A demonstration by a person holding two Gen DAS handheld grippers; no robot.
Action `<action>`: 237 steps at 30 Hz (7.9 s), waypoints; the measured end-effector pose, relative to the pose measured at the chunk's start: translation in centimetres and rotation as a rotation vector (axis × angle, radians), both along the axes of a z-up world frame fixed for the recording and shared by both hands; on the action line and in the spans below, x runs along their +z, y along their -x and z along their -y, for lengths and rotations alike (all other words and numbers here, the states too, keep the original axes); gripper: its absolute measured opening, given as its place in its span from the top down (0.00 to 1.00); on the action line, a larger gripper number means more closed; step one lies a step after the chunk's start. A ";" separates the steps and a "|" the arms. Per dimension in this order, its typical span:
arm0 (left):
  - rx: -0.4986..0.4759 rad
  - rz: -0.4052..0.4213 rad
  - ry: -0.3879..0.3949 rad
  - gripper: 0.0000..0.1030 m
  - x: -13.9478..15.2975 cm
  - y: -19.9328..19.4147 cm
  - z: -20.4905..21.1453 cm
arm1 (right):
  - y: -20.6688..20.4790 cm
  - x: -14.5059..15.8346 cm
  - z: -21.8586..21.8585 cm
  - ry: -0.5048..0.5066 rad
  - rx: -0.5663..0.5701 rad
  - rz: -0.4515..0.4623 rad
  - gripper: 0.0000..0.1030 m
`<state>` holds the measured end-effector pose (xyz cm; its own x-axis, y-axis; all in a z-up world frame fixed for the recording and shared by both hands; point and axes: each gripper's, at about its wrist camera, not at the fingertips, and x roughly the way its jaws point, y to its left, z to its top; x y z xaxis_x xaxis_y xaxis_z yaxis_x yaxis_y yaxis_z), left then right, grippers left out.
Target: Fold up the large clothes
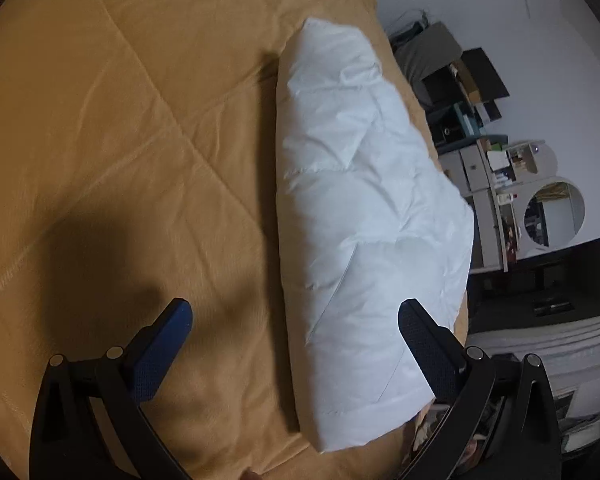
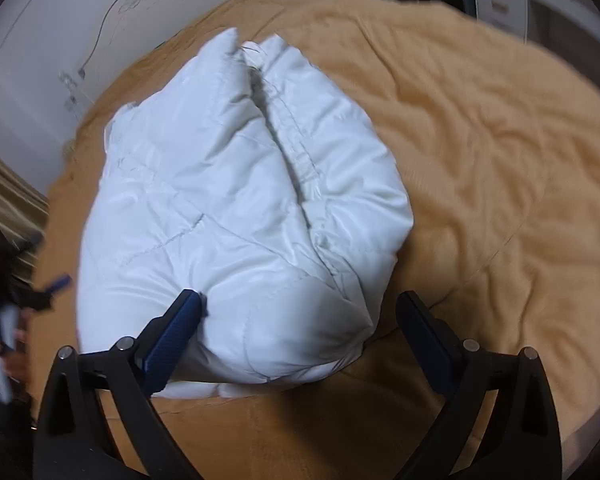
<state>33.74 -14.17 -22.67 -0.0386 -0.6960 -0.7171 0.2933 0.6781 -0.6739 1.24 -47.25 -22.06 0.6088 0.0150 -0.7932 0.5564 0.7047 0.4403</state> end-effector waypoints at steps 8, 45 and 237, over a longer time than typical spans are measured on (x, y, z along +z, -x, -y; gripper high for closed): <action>0.009 -0.220 0.244 0.00 -6.6 -3.2 3.8 | 0.5 -4.5 1.9 -0.401 -0.001 0.102 0.00; -0.062 0.140 0.361 0.13 -1.2 -8.0 -7.7 | -12.8 -1.8 -13.4 -0.549 0.337 0.306 0.56; 0.270 0.383 -0.596 0.00 22.0 25.5 -12.1 | -0.4 19.2 -29.9 0.489 0.498 -0.410 0.00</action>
<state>8.25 -2.06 -0.67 0.4058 -0.1358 -0.9038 0.2051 0.9772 -0.0548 1.60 -17.34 -2.85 0.2817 -0.1982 -0.9388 0.1772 0.9723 -0.1522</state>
